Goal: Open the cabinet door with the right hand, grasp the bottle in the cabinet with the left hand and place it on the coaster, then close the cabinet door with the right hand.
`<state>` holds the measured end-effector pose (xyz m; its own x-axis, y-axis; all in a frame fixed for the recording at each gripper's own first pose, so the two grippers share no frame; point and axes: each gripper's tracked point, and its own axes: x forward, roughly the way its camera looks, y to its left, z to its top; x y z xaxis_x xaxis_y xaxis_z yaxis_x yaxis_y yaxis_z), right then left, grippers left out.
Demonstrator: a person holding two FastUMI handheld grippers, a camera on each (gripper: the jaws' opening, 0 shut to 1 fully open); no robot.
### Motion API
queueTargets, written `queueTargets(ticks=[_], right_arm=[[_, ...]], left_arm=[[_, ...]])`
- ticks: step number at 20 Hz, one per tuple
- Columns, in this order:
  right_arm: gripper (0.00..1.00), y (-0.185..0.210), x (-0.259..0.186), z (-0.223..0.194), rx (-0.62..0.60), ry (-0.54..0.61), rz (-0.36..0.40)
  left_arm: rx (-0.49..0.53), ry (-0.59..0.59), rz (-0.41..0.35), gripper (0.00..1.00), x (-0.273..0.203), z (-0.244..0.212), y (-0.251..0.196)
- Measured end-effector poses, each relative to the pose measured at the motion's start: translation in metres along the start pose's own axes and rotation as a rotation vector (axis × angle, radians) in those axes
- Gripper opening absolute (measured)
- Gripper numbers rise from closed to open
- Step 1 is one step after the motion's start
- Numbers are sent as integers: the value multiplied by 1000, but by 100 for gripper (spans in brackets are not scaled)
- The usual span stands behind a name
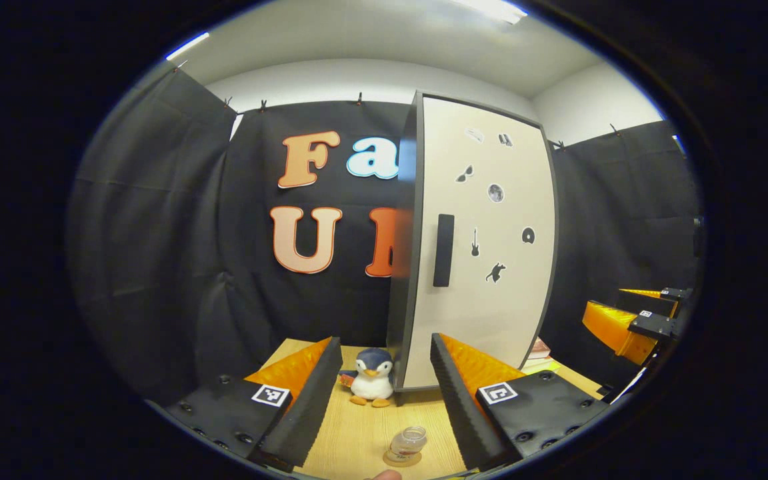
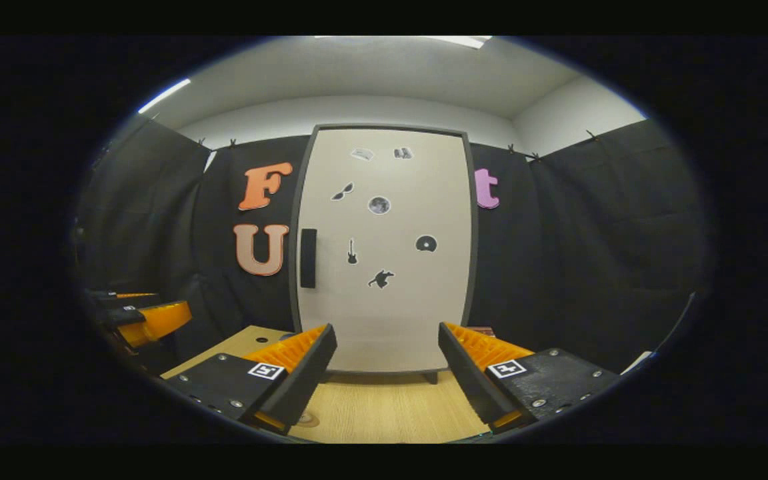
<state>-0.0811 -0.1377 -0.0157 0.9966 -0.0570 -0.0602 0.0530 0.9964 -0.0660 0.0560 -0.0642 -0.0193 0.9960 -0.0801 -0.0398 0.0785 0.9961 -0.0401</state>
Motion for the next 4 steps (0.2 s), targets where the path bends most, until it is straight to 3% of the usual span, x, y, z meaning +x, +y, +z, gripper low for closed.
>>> queueTargets(ticks=[4], right_arm=[[95,-4,-10,4,-4,-12,-5]], left_arm=[[25,-11,4,88,-9,3,-5]])
